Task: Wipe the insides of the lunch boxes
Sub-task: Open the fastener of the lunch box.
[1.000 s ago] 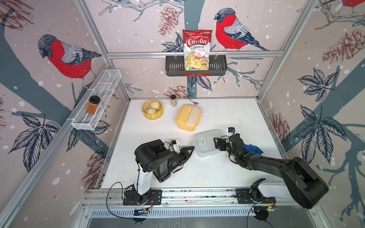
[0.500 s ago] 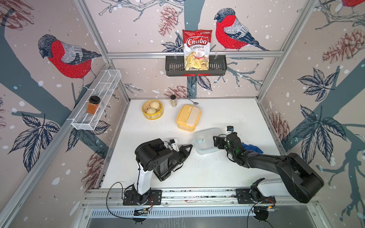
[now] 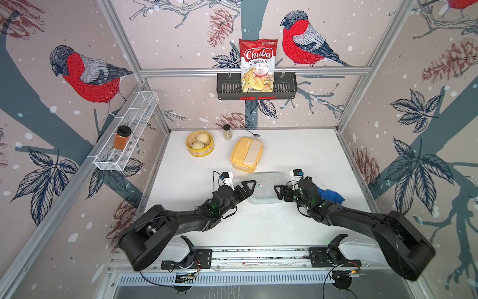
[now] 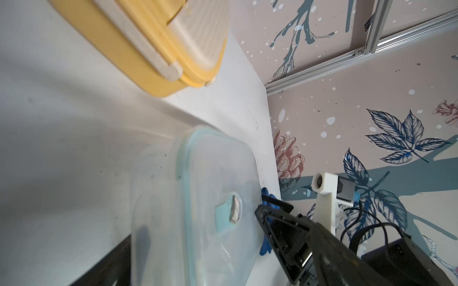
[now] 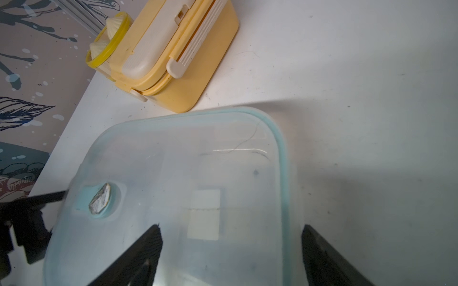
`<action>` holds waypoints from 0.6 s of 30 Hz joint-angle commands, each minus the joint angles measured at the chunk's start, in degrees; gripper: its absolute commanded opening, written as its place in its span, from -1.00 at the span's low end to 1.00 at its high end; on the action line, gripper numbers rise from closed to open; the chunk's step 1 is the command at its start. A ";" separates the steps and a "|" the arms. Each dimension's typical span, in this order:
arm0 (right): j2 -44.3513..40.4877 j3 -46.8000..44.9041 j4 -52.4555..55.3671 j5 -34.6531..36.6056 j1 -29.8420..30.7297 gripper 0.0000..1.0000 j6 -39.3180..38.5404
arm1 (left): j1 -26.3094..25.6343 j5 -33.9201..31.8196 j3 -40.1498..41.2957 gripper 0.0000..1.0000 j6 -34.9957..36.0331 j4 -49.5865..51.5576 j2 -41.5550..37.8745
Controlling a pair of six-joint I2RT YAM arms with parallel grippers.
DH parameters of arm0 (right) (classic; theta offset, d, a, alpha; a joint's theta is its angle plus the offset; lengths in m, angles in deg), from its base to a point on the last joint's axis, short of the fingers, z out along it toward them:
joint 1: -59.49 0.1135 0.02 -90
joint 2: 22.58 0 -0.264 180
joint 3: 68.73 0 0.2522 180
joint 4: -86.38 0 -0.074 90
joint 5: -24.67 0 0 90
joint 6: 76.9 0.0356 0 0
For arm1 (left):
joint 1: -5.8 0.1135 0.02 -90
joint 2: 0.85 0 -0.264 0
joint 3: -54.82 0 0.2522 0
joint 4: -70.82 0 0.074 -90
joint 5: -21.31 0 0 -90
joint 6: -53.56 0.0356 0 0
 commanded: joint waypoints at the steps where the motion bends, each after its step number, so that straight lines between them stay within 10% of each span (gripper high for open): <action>1: -1.68 -0.53 1.76 -3.88 -0.07 0.79 2.47 | 0.04 -7.21 -2.18 0.99 9.38 21.25 -5.77; 18: -1.09 -2.70 -4.64 -13.98 -2.13 0.74 3.89 | -4.34 -7.12 -18.68 0.97 17.63 29.02 4.72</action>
